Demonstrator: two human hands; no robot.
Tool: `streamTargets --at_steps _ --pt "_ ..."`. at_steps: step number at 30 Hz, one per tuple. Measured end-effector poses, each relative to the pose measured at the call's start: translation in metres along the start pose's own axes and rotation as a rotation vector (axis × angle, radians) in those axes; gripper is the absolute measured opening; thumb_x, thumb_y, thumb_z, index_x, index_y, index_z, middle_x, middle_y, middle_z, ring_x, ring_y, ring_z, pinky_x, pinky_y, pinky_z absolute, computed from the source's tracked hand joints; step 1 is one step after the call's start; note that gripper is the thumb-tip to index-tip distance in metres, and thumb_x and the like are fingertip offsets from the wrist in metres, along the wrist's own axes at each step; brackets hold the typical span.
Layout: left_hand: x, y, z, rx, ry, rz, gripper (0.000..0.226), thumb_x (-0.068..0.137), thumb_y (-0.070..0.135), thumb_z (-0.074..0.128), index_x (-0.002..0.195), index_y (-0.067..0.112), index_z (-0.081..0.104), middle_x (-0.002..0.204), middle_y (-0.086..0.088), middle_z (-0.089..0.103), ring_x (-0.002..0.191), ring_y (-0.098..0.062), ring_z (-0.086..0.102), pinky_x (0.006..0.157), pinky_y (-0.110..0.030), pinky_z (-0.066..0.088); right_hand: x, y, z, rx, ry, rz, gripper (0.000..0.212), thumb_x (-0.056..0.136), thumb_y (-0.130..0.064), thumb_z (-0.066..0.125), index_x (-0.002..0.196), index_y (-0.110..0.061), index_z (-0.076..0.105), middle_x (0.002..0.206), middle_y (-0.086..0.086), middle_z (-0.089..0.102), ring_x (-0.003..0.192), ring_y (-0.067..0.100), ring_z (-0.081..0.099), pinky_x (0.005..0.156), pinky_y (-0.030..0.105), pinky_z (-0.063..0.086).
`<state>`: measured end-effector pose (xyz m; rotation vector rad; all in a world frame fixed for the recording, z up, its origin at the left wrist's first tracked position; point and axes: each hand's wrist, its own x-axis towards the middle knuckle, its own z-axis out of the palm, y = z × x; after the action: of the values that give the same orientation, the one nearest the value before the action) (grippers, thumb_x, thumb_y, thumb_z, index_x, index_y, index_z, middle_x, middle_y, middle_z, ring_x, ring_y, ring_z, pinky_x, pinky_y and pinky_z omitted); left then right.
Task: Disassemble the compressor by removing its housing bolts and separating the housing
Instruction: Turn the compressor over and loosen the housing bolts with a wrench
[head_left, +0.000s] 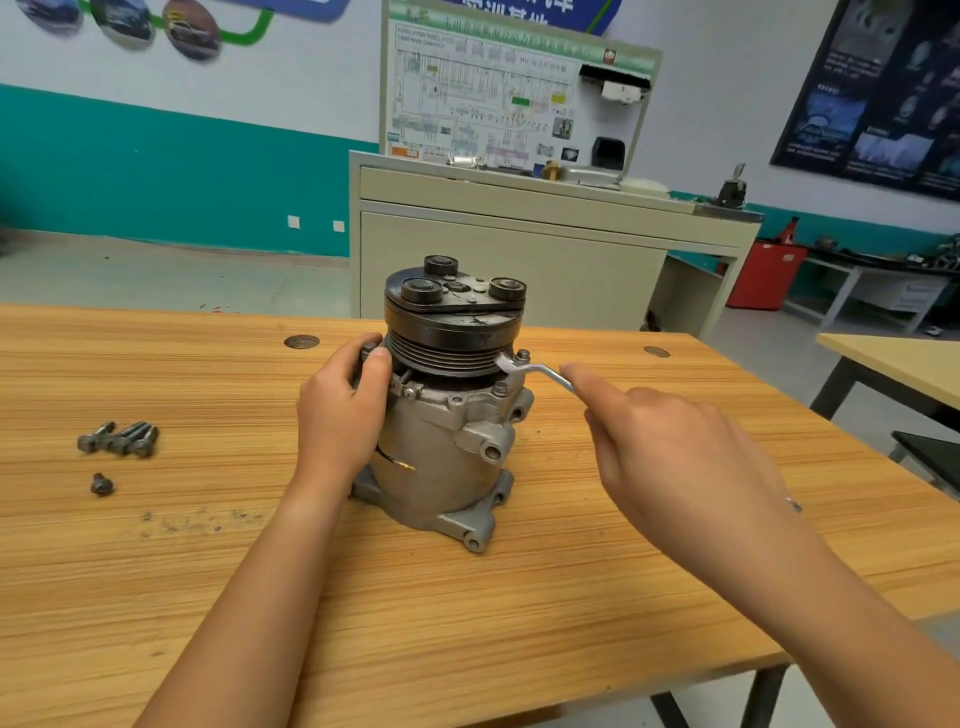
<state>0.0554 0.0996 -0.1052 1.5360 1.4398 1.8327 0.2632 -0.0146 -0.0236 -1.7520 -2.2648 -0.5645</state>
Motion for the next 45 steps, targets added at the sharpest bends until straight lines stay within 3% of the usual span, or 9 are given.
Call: streamTargets --at_steps 10,16,19,25,29,33,38,41,45 --pt "0.001 0.000 -0.001 0.039 -0.007 0.004 0.057 0.080 0.044 0.036 0.121 0.013 0.063 0.113 0.000 0.066 0.106 -0.013 0.056 0.092 -0.034 0.045 0.011 -0.020 -0.016 -0.194 -0.177 0.089 0.066 0.088 0.000 0.037 0.144 -0.023 0.011 0.067 -0.002 0.034 0.050 0.014 0.024 0.039 0.026 0.019" --pt "0.001 0.001 0.001 0.042 0.003 0.012 0.055 0.081 0.042 0.036 0.121 0.013 0.062 0.110 0.004 0.064 0.101 -0.006 0.052 0.085 -0.025 0.040 0.013 -0.049 -0.009 -0.263 -0.278 -0.006 0.064 0.089 0.006 0.032 0.143 0.005 -0.003 0.113 0.017 0.048 0.063 0.020 0.044 0.034 0.024 0.021" --pt "0.000 0.001 0.001 0.037 0.010 0.014 0.055 0.081 0.042 0.036 0.120 0.013 0.063 0.104 0.010 0.060 0.099 -0.006 0.052 0.083 -0.024 0.039 0.010 -0.052 -0.002 -0.292 -0.240 -0.053 0.063 0.089 0.008 0.030 0.141 0.009 -0.005 0.102 0.016 0.047 0.047 0.014 0.026 0.029 0.011 0.020" --pt "0.001 -0.001 0.000 0.002 -0.005 -0.003 0.054 0.080 0.042 0.038 0.117 0.015 0.064 0.100 0.011 0.063 0.096 -0.004 0.054 0.077 -0.017 0.038 0.015 -0.018 -0.004 -0.397 -0.163 -0.168 0.068 0.089 0.002 0.035 0.145 -0.003 -0.005 0.067 0.004 0.022 0.046 0.017 0.025 0.036 0.028 0.018" --pt "0.001 -0.001 0.001 -0.014 -0.007 -0.004 0.054 0.080 0.042 0.038 0.118 0.014 0.064 0.105 0.008 0.064 0.100 -0.006 0.055 0.082 -0.020 0.040 0.033 0.012 0.007 -0.433 -0.050 -0.198 0.058 0.089 -0.002 0.044 0.138 -0.012 0.015 0.067 0.005 0.029 0.051 0.017 0.031 0.039 0.027 0.016" --pt "0.000 -0.001 0.001 -0.024 -0.004 -0.004 0.052 0.080 0.041 0.038 0.117 0.014 0.064 0.101 0.011 0.064 0.093 0.001 0.055 0.077 -0.014 0.039 0.053 0.042 0.044 -0.200 0.199 -0.289 0.050 0.063 0.016 0.068 0.109 -0.002 0.061 0.069 0.013 0.062 0.052 0.027 0.055 0.038 0.026 0.038" --pt "0.000 0.000 0.000 -0.034 -0.003 -0.006 0.049 0.081 0.042 0.039 0.114 0.017 0.065 0.099 0.011 0.064 0.092 0.001 0.056 0.075 -0.012 0.040 0.090 0.029 0.082 0.048 0.483 -0.325 0.030 0.066 0.018 0.066 0.089 -0.001 0.069 0.085 0.012 0.070 0.074 0.027 0.067 0.072 0.040 0.054" --pt "0.000 0.000 0.000 -0.033 -0.009 -0.009 0.047 0.081 0.042 0.039 0.113 0.019 0.065 0.095 0.016 0.063 0.090 0.008 0.055 0.073 -0.009 0.040 0.090 0.026 0.081 0.125 0.517 -0.301 0.029 0.071 0.016 0.066 0.095 0.000 0.068 0.087 0.012 0.070 0.075 0.027 0.068 0.076 0.043 0.051" --pt "0.000 -0.001 0.002 -0.035 0.006 -0.014 0.049 0.081 0.042 0.038 0.114 0.019 0.065 0.096 0.014 0.063 0.090 0.004 0.055 0.076 -0.014 0.041 0.054 0.028 0.052 0.401 0.563 -0.003 0.040 0.091 -0.002 0.051 0.131 -0.004 0.048 0.082 0.015 0.064 0.064 0.029 0.057 0.053 0.029 0.039"
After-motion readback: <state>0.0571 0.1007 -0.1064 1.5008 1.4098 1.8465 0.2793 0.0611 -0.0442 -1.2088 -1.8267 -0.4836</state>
